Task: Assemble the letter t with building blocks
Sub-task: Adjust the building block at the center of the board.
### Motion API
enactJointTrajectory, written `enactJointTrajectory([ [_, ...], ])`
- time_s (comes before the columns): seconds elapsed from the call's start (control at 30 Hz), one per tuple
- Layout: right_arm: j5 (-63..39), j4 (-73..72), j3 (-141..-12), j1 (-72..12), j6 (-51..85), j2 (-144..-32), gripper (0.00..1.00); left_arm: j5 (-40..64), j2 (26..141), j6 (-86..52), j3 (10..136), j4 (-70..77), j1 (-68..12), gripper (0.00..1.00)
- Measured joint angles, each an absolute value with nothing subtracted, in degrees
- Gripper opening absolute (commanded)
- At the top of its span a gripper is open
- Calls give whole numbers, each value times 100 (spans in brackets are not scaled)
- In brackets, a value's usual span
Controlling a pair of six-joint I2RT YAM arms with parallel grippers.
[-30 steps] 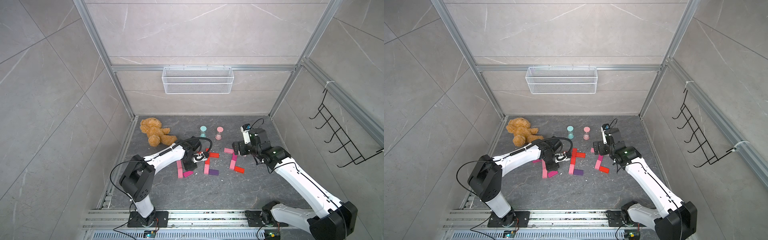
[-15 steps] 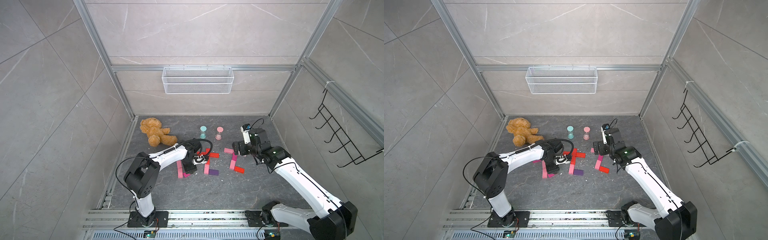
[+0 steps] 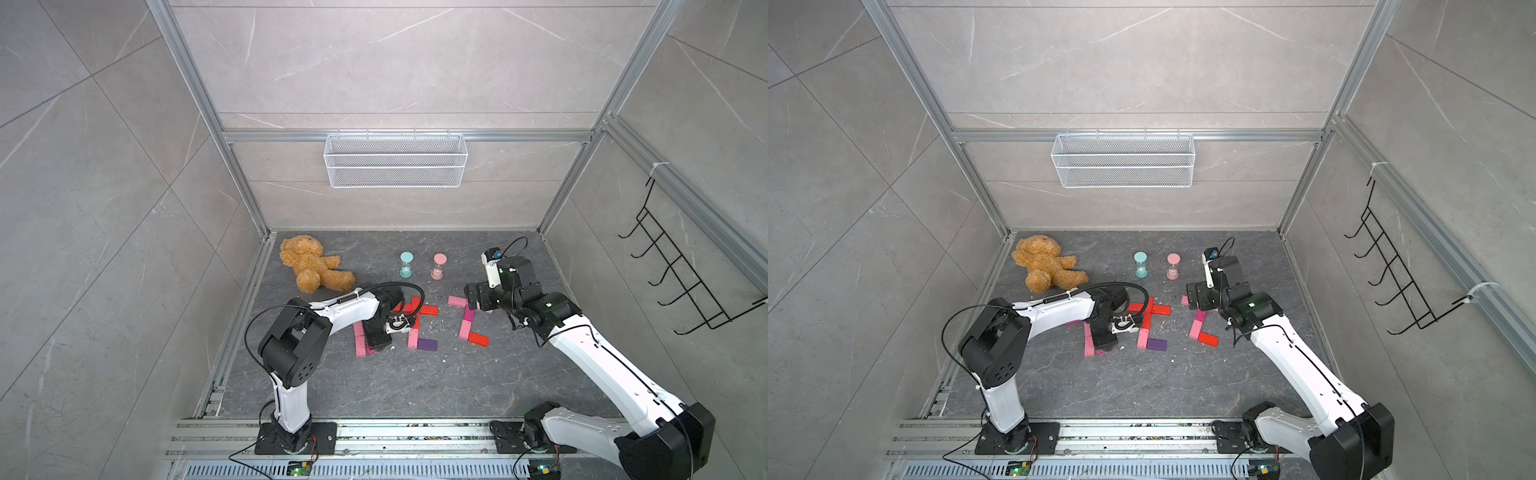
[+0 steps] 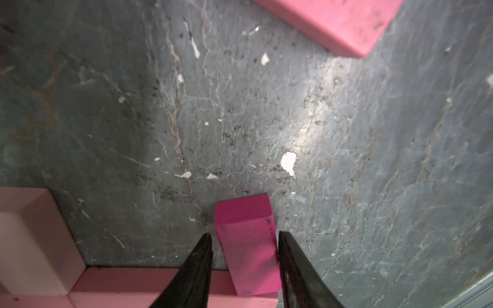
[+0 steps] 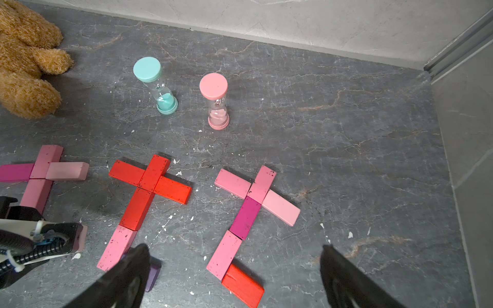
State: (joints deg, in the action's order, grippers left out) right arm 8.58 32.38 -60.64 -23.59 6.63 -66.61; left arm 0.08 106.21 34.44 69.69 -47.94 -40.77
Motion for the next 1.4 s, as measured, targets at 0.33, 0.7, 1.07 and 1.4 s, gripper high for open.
enactJointTrajectory([
  [0.33,860,3240,-6064,-2359,663,-6661,100,14,10634,3446,6928,-4794,-4077,40],
  [0.7,860,3238,-6060,-2359,663,-6619,100,32,10632,3479,6873,-4794,-4117,35],
  [1.07,860,3238,-6060,-2359,663,-6608,100,30,10632,3514,6864,-4794,-4139,41],
  [1.4,858,3238,-6060,-2359,663,-6608,100,14,10608,3507,6864,-4799,-4165,57],
])
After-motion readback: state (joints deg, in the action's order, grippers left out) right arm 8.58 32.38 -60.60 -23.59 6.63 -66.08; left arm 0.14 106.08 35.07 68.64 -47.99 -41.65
